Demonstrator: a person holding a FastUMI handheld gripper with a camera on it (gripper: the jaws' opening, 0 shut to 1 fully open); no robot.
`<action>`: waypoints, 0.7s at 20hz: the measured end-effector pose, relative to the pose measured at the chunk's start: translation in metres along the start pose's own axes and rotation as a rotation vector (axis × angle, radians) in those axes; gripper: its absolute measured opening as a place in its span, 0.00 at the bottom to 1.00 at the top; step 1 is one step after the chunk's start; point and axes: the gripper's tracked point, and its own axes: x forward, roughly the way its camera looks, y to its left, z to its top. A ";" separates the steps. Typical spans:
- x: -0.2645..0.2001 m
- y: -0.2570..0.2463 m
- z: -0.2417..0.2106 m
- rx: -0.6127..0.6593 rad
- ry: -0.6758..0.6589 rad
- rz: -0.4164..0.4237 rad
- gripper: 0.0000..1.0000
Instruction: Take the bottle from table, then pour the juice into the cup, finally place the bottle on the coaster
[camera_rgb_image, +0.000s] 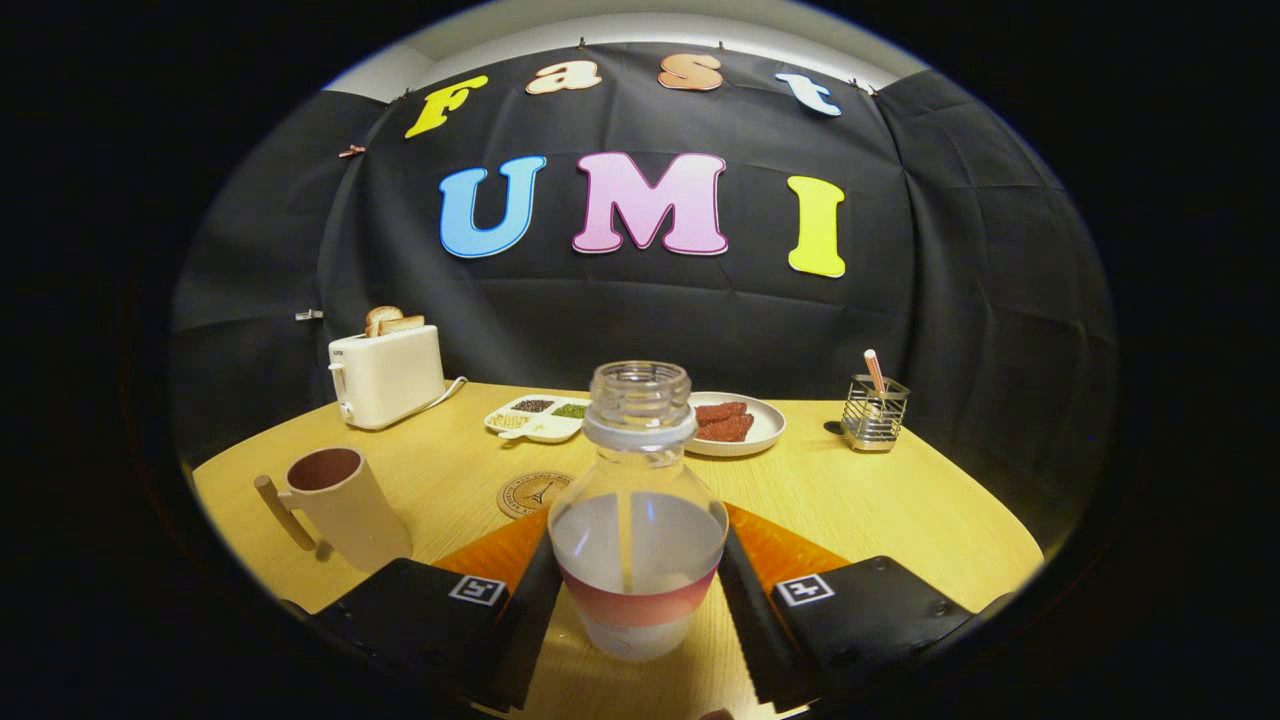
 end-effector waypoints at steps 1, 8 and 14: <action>0.000 0.001 0.000 -0.001 -0.002 0.003 0.80; 0.001 0.016 0.003 -0.096 0.026 0.086 0.75; -0.001 0.030 0.046 -0.271 0.007 0.113 0.71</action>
